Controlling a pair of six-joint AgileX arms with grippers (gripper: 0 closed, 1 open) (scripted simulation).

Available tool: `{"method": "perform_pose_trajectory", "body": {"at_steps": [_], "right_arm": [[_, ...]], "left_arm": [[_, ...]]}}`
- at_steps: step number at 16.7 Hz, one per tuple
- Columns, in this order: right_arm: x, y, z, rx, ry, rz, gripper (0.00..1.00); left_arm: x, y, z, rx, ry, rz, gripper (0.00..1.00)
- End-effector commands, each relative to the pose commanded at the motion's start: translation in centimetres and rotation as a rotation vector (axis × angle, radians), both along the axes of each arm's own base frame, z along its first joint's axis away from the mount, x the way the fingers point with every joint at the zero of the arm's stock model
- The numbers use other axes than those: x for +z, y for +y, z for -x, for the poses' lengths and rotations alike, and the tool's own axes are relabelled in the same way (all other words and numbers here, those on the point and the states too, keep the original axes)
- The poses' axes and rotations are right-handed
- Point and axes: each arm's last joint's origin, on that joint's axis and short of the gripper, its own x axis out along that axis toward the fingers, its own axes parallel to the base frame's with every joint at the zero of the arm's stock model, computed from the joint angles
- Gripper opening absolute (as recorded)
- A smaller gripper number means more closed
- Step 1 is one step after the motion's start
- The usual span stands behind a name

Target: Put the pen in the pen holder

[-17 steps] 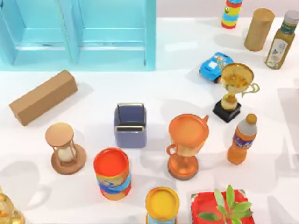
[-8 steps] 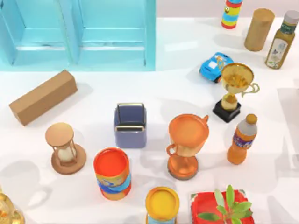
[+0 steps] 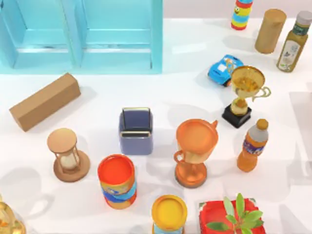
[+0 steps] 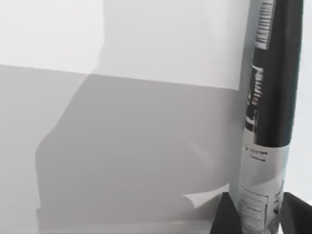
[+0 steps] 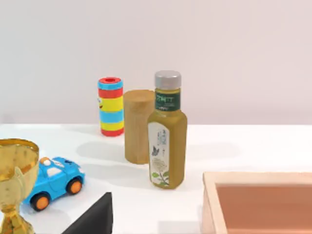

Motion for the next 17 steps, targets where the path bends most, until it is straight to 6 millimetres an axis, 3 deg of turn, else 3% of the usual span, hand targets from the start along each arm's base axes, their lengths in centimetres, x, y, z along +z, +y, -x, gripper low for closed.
{"method": "perform_pose_trajectory", "body": {"at_steps": [2, 3, 7, 12, 17], "right_arm": [[0.0, 0.0, 0.0, 0.0, 0.0, 0.0, 1.0], [0.0, 0.0, 0.0, 0.0, 0.0, 0.0, 1.0], [0.0, 0.0, 0.0, 0.0, 0.0, 0.0, 1.0], [0.0, 0.0, 0.0, 0.0, 0.0, 0.0, 1.0], [0.0, 0.0, 0.0, 0.0, 0.0, 0.0, 1.0]], "left_arm": [[0.0, 0.0, 0.0, 0.0, 0.0, 0.0, 0.0], [2.9, 1.2, 1.1, 0.021, -0.016, -0.039, 0.0], [4.7, 2.1, 2.6, 0.026, -0.015, -0.039, 0.0], [11.4, 3.1, 8.7, 0.021, -0.001, -0.035, 0.0], [17.2, 1.9, 15.1, 0.022, -0.01, -0.036, 0.0]]}}
